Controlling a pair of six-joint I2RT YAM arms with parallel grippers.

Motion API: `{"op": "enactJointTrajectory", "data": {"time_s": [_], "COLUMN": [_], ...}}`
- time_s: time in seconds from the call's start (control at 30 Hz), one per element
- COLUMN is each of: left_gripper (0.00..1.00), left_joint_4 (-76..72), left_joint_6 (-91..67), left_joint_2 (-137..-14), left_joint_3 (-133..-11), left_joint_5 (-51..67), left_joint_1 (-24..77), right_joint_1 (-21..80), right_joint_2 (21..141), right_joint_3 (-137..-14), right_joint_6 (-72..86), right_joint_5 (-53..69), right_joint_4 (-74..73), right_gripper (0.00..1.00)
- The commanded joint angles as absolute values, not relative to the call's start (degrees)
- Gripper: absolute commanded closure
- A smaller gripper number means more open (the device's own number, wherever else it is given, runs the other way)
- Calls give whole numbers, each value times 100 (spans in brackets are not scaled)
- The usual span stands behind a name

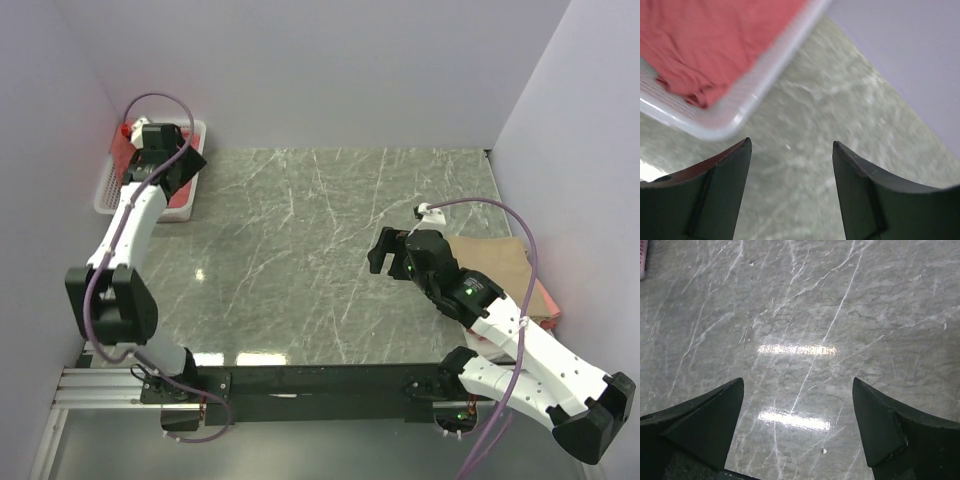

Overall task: Fold and stack the t-shirts
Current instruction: Grab the tshirt from the pile

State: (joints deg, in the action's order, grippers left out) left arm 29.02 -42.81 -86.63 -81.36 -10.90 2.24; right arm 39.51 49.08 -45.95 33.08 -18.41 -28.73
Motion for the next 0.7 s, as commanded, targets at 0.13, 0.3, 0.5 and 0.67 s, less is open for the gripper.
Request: {"op": "enactJointTrajectory", "data": {"time_s": [0.13, 0.3, 0.5, 0.67], "left_gripper": [29, 29, 30, 30], "left_joint_4": [3208, 3462, 3621, 3577], "left_joint_6": [-4430, -4351, -4237, -4201], "left_joint_2": [-10466, -11653, -12804, -13419], "left_joint_3": [-9746, -10816, -11776, -12137], "left_joint_5": [-1599, -1669, -1591, -1503], "left_joint_1": [-799, -1010, -1142, -1213], "right_joint_1": [3981, 3981, 3981, 3981], "right_joint_2": [4624, 4614, 4720, 4825], "right_joint_3": [-4808, -4764, -4711, -4729], "right_joint_6": [3182, 3155, 3120, 3111], "right_joint_5": [-1679, -1591, -1433, -1441], "right_joint_4": [-2778, -2733, -2628, -2611], "right_gripper": [5, 5, 5, 5]}}
